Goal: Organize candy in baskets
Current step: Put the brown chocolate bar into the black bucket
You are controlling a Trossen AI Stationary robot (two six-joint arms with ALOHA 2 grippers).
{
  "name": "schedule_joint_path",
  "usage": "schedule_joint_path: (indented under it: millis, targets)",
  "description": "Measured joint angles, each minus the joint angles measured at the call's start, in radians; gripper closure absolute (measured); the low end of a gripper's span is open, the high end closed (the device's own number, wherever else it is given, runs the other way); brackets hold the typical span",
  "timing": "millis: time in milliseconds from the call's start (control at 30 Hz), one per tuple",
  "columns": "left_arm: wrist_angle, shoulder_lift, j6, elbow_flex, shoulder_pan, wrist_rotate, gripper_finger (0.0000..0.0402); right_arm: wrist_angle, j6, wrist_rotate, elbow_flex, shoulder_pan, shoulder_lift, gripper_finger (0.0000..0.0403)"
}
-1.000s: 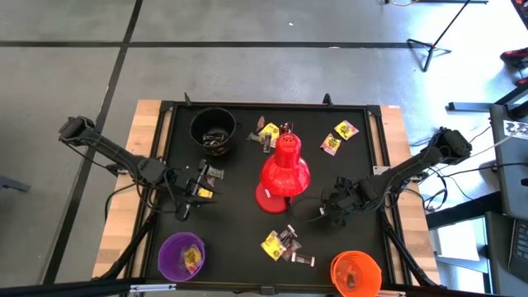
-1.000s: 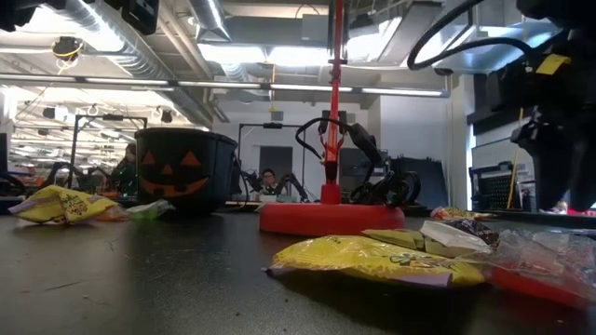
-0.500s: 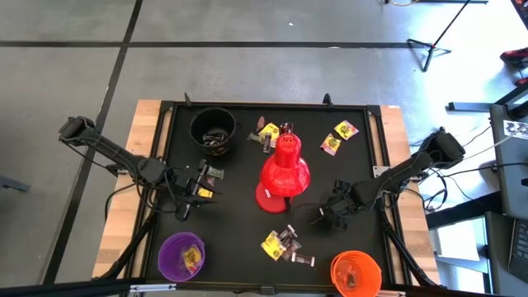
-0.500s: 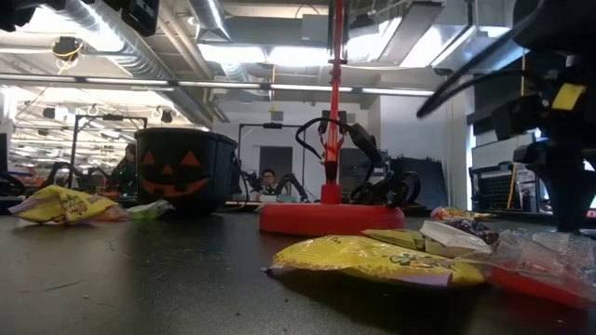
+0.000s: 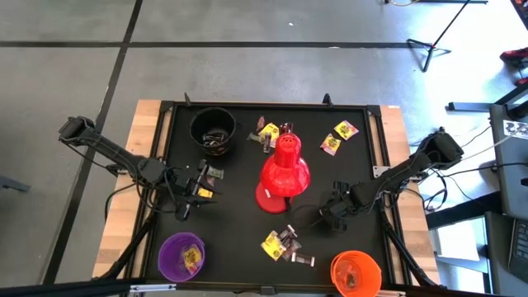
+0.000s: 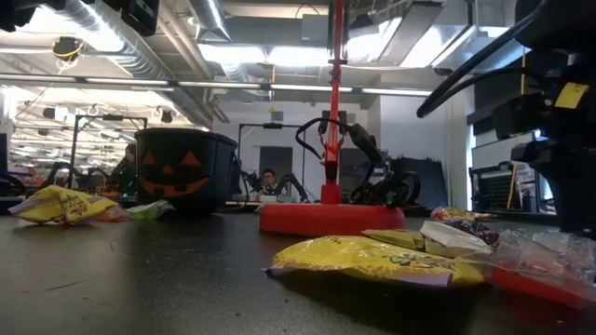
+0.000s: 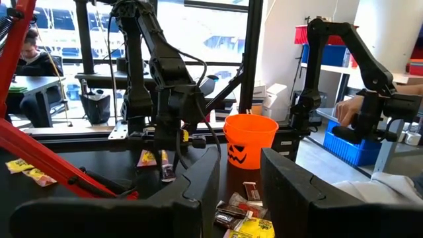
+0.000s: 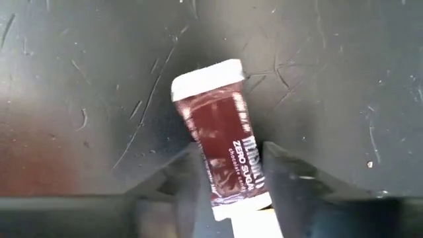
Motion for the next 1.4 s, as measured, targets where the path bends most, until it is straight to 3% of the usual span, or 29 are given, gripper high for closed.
schedule_joint_path:
  millis: [167,500,967,1100,1400]
  targets:
    - [0.0,0.0,0.0,0.0,0.0,0.0,0.0301,-0.005,0.0,0.024,0.0,0.0,0.0,0.0335]
    - [0.0,0.0,-0.005,0.0,0.0,-0.036,0.0301,-0.005,-0.017,0.125,0.099,-0.002,-0.042,0.0332]
    - [0.026,0.067,-0.03,0.0,0.0,-0.082,0.0301,0.059,-0.104,0.139,0.243,-0.002,-0.044,0.0396]
    - [0.055,0.115,-0.03,0.0,0.0,-0.084,0.0301,-0.004,-0.075,0.139,0.22,-0.002,-0.044,0.0373]
    - [0.129,0.184,-0.026,0.0,0.0,-0.084,0.0301,0.045,-0.018,0.109,0.097,-0.028,-0.04,0.0233]
